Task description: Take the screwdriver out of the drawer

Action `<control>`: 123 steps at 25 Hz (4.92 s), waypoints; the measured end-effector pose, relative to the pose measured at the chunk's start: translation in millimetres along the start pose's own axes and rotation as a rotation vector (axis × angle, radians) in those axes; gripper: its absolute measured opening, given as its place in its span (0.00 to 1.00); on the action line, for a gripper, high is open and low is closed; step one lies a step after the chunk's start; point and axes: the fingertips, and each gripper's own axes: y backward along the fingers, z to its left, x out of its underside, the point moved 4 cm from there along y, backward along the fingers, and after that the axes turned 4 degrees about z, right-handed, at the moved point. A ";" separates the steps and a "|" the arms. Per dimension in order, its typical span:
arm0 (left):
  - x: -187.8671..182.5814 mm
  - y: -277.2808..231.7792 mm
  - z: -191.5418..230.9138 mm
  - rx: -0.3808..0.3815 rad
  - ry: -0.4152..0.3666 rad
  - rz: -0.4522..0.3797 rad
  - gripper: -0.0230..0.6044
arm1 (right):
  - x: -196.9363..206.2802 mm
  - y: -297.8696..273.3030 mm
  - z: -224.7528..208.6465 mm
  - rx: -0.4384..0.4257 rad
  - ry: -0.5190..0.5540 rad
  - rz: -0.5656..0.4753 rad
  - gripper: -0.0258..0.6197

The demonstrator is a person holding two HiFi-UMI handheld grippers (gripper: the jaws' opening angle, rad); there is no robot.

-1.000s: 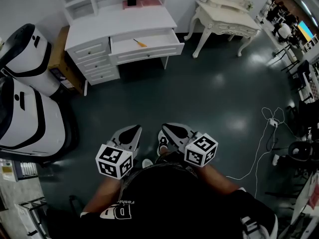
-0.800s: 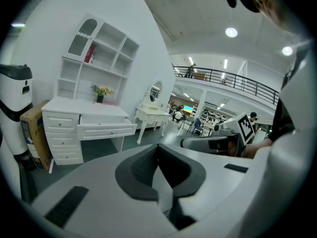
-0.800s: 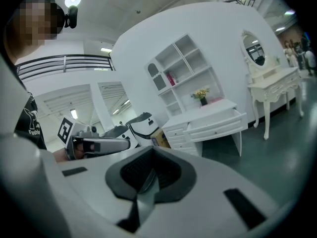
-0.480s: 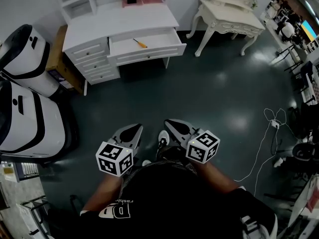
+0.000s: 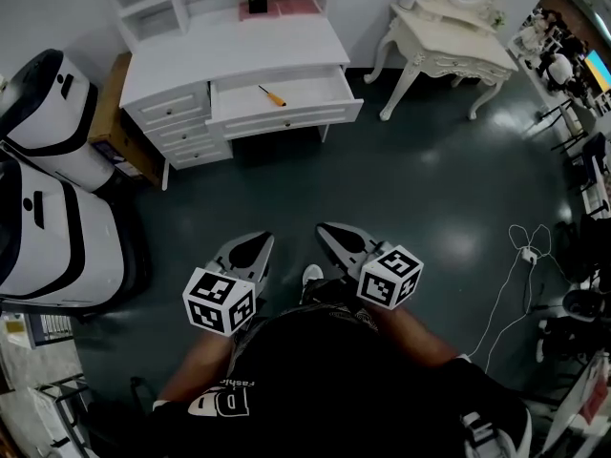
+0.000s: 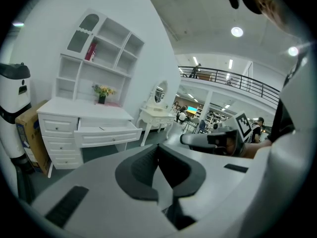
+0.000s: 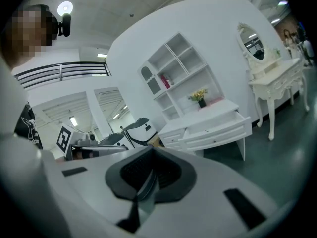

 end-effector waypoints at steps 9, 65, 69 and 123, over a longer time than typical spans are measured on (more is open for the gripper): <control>-31.4 -37.4 8.2 -0.039 0.003 -0.008 0.06 | -37.5 -12.8 -39.6 -0.039 0.022 -0.001 0.05; -106.6 -156.1 49.5 -0.051 0.009 0.019 0.06 | -100.3 -55.3 -148.3 -0.053 0.048 0.033 0.05; -112.6 -159.0 72.5 -0.064 0.022 0.015 0.06 | -110.5 -78.0 -149.6 -0.062 0.070 0.040 0.05; -227.2 -235.4 350.1 0.057 -0.039 0.095 0.06 | -219.1 -328.0 -222.6 0.174 0.097 0.124 0.05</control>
